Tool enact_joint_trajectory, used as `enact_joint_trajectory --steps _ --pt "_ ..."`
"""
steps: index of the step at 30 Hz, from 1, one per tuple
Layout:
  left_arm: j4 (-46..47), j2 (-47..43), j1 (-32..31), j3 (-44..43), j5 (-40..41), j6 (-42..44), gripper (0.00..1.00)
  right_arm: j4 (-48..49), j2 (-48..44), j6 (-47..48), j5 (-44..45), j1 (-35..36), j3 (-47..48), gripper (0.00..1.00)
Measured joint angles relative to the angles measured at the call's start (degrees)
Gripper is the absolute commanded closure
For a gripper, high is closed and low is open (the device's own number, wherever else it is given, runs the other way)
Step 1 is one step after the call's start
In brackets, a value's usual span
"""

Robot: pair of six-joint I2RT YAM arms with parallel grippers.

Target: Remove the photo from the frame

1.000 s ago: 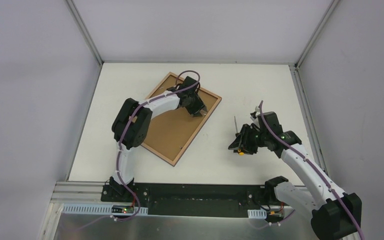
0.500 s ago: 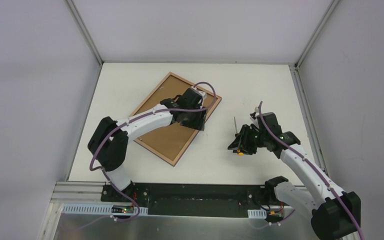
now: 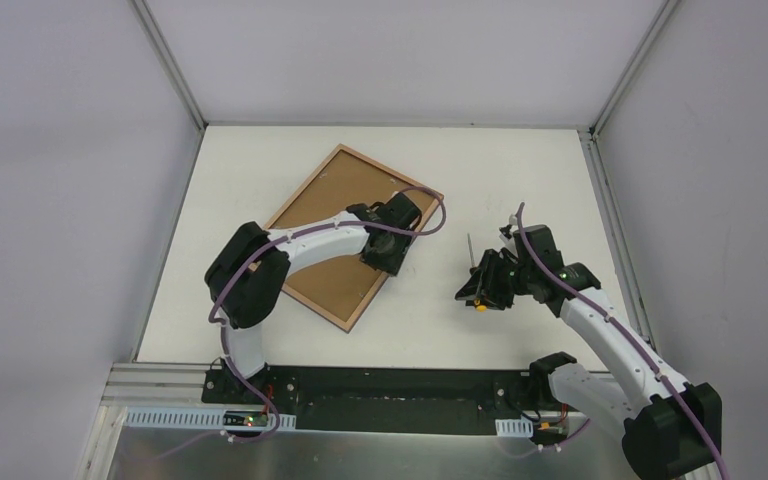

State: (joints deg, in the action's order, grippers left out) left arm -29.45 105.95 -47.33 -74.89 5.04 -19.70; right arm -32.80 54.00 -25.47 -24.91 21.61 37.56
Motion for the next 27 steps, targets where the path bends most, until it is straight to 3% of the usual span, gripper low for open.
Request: enact_joint_trajectory --steps 15,22,27 --pt "-2.69 4.92 -1.86 -3.89 1.6 -1.14 0.68 0.04 -1.07 -0.04 0.02 0.0 -0.92 1.0" --pt "-5.75 6.88 -1.86 -6.6 3.32 -3.63 1.0 0.11 -0.9 -0.02 0.02 0.0 -0.92 1.0" --pt "-7.45 8.24 -2.25 -8.74 5.6 -8.83 1.0 0.55 -0.13 0.0 0.0 0.02 -0.92 1.0"
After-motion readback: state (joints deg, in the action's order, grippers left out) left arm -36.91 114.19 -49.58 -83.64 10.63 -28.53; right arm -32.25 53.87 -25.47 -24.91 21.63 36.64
